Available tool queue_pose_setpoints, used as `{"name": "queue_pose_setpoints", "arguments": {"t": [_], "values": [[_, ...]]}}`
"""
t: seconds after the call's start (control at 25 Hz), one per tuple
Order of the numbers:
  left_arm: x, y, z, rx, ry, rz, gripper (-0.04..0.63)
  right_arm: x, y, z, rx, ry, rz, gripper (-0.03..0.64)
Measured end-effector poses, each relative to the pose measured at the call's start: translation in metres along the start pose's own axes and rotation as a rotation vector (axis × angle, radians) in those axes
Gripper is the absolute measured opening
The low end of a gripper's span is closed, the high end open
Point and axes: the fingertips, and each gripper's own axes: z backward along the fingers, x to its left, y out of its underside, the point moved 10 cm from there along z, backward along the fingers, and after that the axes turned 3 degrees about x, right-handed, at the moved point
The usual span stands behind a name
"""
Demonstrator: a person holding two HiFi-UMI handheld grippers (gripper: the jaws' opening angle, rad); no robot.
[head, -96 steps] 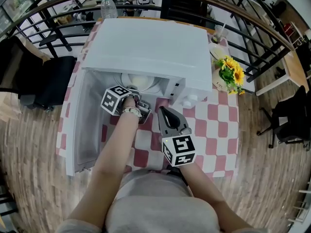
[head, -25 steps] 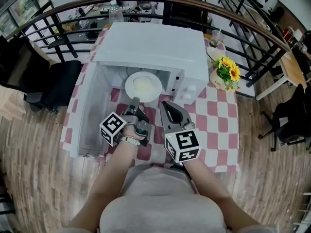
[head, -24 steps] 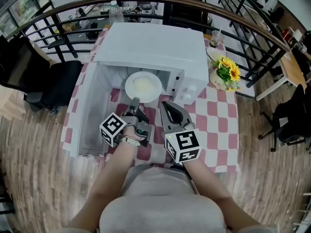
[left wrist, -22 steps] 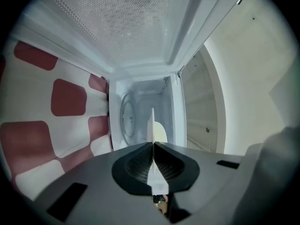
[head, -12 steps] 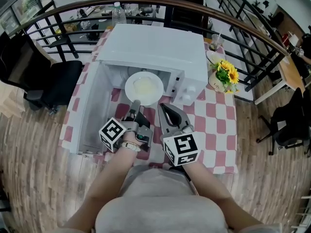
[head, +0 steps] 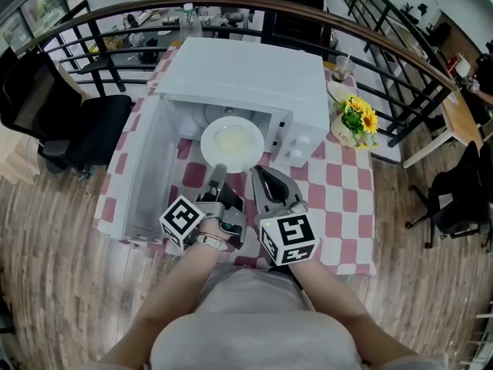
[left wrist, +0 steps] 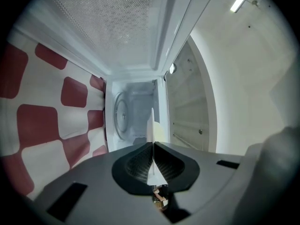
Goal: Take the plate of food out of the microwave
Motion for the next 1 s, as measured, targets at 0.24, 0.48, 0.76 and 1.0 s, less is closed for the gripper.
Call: {"name": "queue_pose_setpoints", "arguments": {"t": [0.24, 0.48, 0.76, 1.0], "values": [[-0.006, 0.006, 0.005, -0.007, 0.019, -0.005, 0.012, -0.001, 0.000, 0.004, -0.013, -0.015, -0.002, 0.023], [-0.011, 0.010, 0.008, -0.003, 0.043, -0.007, 0.012, -0.001, -0.004, 0.006, -0.032, -0.016, 0.008, 0.023], [-0.016, 0.009, 0.011, -0.016, 0.063, -0.022, 0.012, -0.001, -0.004, 0.007, -0.038, -0.013, 0.017, 0.023], [-0.019, 0.008, 0.013, -0.018, 0.075, -0.019, 0.012, 0.001, -0.006, 0.007, -0.041, 0.004, 0.030, 0.023]]}}
